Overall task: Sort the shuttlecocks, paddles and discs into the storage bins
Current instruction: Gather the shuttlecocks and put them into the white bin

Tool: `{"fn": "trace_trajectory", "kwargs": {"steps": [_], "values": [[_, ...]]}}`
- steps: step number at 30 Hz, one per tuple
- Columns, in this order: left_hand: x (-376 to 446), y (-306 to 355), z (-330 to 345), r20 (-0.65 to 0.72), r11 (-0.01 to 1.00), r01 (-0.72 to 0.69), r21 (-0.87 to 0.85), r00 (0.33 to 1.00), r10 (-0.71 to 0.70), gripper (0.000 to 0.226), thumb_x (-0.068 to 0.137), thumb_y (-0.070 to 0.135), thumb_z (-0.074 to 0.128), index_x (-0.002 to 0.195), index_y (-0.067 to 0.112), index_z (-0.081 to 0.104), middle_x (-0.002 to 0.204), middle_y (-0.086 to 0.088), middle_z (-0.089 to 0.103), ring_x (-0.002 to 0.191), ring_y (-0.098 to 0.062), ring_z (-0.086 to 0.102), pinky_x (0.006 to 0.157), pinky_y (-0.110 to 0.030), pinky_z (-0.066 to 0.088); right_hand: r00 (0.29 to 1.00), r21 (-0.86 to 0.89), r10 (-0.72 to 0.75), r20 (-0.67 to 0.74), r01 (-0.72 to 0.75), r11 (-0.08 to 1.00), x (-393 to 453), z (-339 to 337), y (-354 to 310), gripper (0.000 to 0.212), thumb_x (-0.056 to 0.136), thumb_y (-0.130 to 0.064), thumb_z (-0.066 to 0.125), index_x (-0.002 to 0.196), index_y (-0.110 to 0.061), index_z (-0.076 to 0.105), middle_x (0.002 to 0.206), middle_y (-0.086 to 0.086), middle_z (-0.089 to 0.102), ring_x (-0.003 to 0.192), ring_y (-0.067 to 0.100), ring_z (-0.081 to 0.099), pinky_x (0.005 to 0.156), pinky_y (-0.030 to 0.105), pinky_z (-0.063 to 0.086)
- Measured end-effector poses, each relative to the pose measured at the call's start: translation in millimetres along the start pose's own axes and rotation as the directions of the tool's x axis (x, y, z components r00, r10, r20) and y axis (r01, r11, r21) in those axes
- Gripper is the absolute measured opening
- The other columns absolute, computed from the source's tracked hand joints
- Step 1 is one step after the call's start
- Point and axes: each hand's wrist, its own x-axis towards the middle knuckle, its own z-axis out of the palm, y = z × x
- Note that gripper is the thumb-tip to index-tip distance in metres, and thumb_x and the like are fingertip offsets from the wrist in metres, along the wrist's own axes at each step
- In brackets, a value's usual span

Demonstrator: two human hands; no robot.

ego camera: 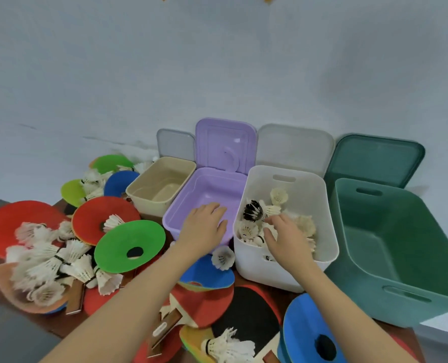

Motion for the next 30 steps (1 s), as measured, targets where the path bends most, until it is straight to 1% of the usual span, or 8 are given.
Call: {"fn": "trace_trajectory", "kwargs": {"steps": [2,6,10,15,18,23,27,30], "values": [[-5.4,-20.1,-9.4,-0.027,1.0,0.003,-0.005,1.0,-0.004,0.041,0.096,0.03,0.042,0.132,0.013,0.05,0.136,-0.006,0.05,0.123,-0.025,0.048,0.099,-0.036,0.034,0.999,0.028,-0.029,0.024,0.028,0.999,5.7,10.4,-15.8,0.025,0.092,-0.02,0.051,0.115,-0.015,0.059,0.109,-0.002,0.057,0.104,0.016,0.053,0.078,0.026,0.04],[-16.2,-64.8,-26.8,-0.061,0.999,-0.012,-0.032,0.998,0.01,0.044,0.083,0.035,0.036,0.1,0.011,0.069,0.099,-0.006,0.067,0.087,-0.029,0.065,0.075,-0.04,0.05,0.995,0.11,-0.093,0.033,0.089,0.99,19.4,29.3,-54.5,0.023,0.091,-0.016,0.054,0.112,-0.013,0.061,0.107,-0.002,0.059,0.099,0.014,0.055,0.08,0.026,0.041],[-30.5,-133.9,-43.3,-0.073,0.998,0.034,-0.047,0.997,-0.037,0.044,0.084,0.035,0.036,0.105,0.014,0.067,0.109,-0.004,0.064,0.099,-0.027,0.06,0.086,-0.036,0.038,0.989,0.17,-0.139,0.055,0.128,0.977,37.7,73.0,-107.9,0.019,0.091,-0.015,0.055,0.109,-0.014,0.062,0.101,-0.003,0.06,0.092,0.013,0.056,0.077,0.027,0.044],[-46.7,-238.2,-54.4,-0.087,0.992,0.086,-0.089,0.992,-0.094,0.029,0.089,0.029,0.05,0.113,0.02,0.064,0.118,0.005,0.06,0.111,-0.019,0.052,0.087,-0.034,0.029,0.987,0.189,-0.142,0.08,0.125,0.974,59.5,142.7,-185.0,0.015,0.088,-0.017,0.056,0.1,-0.014,0.064,0.093,0.0,0.06,0.086,0.018,0.057,0.072,0.033,0.045],[-62.7,-298.7,-51.4,-0.038,0.992,0.091,-0.088,0.995,-0.095,0.026,0.09,0.026,0.053,0.114,0.022,0.063,0.119,0.006,0.058,0.113,-0.018,0.049,0.086,-0.033,0.025,0.981,0.22,-0.141,0.133,0.109,0.969,65.5,181.6,-231.5,0.025,0.085,-0.029,0.052,0.098,-0.012,0.064,0.086,-0.006,0.056,0.084,0.018,0.057,0.072,0.027,0.041],[-100.0,-372.5,-44.0,0.06,0.979,0.124,-0.159,0.991,-0.116,0.03,0.085,0.029,0.049,0.108,0.019,0.067,0.111,0.005,0.061,0.105,-0.02,0.054,0.082,-0.031,0.023,0.936,0.223,-0.182,0.3,0.116,0.968,62.3,237.7,-282.4,0.029,0.081,-0.033,0.055,0.1,-0.016,0.068,0.095,-0.002,0.063,0.094,0.017,0.057,0.084,0.032,0.044],[-126.8,-406.5,-41.7,0.115,0.968,0.144,-0.203,0.986,-0.123,0.027,0.091,0.028,0.052,0.115,0.023,0.063,0.117,0.008,0.058,0.111,-0.017,0.05,0.086,-0.029,0.02,0.853,0.134,-0.25,0.458,0.212,0.968,48.0,273.0,-304.6,0.046,0.078,-0.054,0.046,0.113,-0.029,0.063,0.109,-0.004,0.058,0.102,0.016,0.047,0.085,0.029,0.03],[-144.7,-421.4,-39.3,0.15,0.966,0.143,-0.215,0.982,-0.112,0.031,0.094,0.036,0.046,0.12,0.026,0.058,0.121,0.013,0.053,0.116,-0.01,0.043,0.089,-0.023,0.014,0.814,0.032,-0.275,0.511,0.302,0.953,34.9,292.8,-315.9,0.037,0.085,-0.04,0.054,0.12,-0.031,0.057,0.116,-0.006,0.05,0.107,0.016,0.038,0.085,0.027,0.019]]}}
